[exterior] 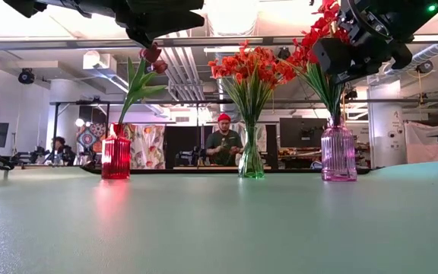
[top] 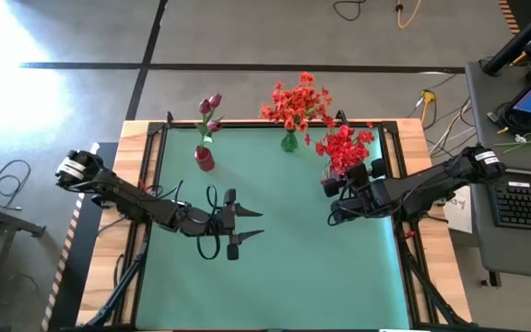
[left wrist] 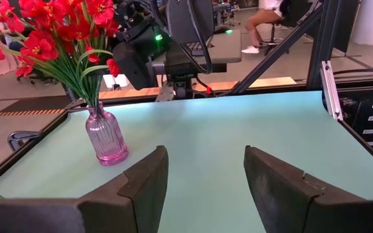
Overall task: Sort flowers into vase by color
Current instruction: Put the red flowers into the violet flower vase
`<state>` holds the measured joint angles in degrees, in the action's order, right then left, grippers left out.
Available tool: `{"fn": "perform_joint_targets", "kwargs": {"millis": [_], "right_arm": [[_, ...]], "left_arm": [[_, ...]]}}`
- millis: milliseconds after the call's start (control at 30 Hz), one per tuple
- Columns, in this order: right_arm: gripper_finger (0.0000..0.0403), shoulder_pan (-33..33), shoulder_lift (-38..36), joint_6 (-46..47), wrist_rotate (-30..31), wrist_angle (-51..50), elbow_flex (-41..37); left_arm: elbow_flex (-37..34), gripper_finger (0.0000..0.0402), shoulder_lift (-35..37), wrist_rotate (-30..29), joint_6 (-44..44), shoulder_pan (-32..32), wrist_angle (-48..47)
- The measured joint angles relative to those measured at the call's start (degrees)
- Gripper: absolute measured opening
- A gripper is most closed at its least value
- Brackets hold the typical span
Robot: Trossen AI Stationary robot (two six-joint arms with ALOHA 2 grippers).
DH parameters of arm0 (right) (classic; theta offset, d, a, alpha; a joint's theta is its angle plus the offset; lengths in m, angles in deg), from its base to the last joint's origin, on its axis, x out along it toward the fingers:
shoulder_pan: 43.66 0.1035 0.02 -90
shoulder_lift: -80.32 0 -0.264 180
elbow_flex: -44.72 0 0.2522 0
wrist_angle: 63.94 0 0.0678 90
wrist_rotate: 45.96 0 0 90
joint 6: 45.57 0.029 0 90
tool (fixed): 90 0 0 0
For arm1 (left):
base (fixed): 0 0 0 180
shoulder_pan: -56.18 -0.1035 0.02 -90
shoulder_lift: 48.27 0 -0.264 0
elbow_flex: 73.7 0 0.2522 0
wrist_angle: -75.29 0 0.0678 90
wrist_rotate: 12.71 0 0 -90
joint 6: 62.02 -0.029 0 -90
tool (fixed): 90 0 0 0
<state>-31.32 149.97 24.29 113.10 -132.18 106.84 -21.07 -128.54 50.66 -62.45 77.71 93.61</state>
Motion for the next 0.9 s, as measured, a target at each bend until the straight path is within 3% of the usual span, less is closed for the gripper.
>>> {"fn": "perform_joint_targets", "kwargs": {"millis": [167,500,900], "right_arm": [[0.0025,0.0,-0.01,0.07,-0.04,0.84,-0.02],[0.0102,0.13,-0.46,-1.07,-1.66,0.82,0.46],[0.0163,0.15,-0.78,-3.07,-4.51,0.74,1.88]], "left_arm": [[0.0,0.0189,0.0,0.0,0.0,-0.01,0.0],[0.0,0.0189,0.0,0.0,-0.02,0.0,-0.02],[0.0,0.0189,0.0,0.0,-0.06,0.0,-0.02]]}}
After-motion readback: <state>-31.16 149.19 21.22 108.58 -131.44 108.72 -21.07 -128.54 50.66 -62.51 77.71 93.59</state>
